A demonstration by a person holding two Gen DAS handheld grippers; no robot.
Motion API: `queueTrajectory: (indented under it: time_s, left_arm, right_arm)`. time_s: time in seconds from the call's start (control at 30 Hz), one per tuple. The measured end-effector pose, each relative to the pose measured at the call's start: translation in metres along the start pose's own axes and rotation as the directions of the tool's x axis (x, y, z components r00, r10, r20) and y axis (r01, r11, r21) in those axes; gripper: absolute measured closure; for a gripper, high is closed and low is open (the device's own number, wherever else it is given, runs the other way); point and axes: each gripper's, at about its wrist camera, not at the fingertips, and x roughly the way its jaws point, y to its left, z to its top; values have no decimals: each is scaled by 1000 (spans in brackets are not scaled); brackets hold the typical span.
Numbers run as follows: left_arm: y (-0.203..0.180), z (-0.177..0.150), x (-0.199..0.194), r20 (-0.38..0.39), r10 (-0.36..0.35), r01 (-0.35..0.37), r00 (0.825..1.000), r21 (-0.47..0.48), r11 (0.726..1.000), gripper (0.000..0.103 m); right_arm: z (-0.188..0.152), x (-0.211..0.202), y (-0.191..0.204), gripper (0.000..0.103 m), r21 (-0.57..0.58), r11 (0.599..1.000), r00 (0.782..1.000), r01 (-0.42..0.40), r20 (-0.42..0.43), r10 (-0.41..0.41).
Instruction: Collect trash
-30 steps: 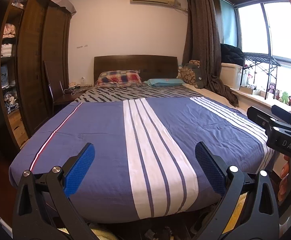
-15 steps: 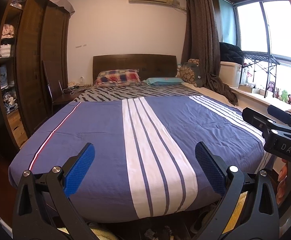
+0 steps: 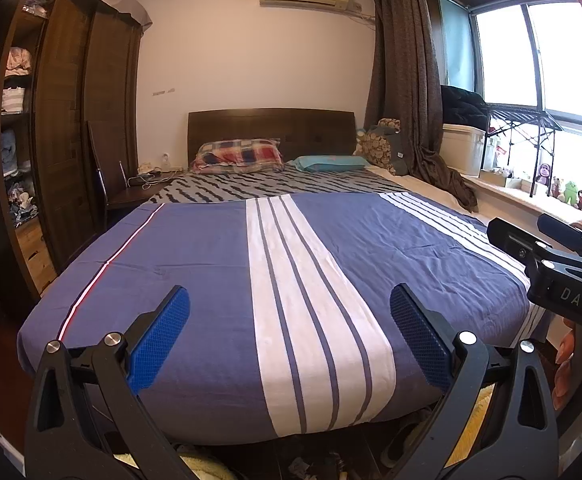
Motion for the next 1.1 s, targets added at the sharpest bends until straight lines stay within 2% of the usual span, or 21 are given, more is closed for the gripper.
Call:
queueTrajectory:
  time_s: [1.1]
  left_arm:
    - [-4, -2, 1, -7, 1, -1, 1000, -14, 1000, 8]
  right_arm:
    - [-5, 1, 2, 3, 7, 1000, 1000, 0, -17, 0]
